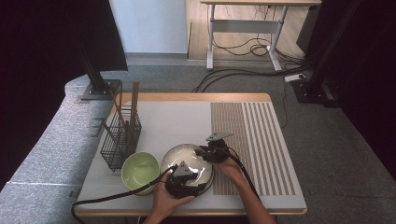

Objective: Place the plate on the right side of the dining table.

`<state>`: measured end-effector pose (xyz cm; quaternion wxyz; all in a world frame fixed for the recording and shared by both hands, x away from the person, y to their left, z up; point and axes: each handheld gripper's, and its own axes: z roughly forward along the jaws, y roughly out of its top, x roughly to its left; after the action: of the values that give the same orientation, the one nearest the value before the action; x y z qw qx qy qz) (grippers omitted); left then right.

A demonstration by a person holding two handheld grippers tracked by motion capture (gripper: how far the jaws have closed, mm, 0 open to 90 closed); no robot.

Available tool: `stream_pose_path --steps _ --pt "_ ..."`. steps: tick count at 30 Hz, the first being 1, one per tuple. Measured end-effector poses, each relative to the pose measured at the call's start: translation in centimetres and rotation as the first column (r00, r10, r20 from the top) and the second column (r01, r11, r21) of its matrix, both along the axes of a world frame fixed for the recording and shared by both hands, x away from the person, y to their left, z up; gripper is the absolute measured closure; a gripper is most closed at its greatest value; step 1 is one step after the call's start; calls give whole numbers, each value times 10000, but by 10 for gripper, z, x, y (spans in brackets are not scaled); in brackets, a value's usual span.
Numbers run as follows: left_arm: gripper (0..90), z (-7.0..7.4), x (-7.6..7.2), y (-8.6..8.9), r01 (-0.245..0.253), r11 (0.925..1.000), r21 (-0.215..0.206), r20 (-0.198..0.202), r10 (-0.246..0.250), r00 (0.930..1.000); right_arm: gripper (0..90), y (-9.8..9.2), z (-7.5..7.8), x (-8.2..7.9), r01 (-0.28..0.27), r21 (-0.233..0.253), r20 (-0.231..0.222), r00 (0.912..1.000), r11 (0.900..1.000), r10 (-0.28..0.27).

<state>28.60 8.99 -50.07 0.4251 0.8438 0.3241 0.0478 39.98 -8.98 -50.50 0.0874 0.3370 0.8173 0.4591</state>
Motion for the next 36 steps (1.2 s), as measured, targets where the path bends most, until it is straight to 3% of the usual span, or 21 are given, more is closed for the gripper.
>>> stream_pose_path --steps 9,18,24,32,36 --pt "451 0 0 0 40 10000 -10 -37 -40 10000 816 -9 5 2 57 755 -171 9998 9971 -44" --pt "466 0 -1 0 -63 10000 75 125 62 9999 860 -23 12 1 265 1114 -193 9995 9934 -245" --pt "474 0 -1 -1 -134 9998 155 129 132 9998 858 -31 14 1 550 928 -32 9985 9942 -550" --pt "479 -1 0 0 -83 9999 147 23 83 10000 849 -33 12 2 507 866 -45 9987 9950 -505" --pt "491 -1 1 0 -56 10000 81 -71 56 10000 796 -30 10 1 538 642 80 9985 9965 -545"
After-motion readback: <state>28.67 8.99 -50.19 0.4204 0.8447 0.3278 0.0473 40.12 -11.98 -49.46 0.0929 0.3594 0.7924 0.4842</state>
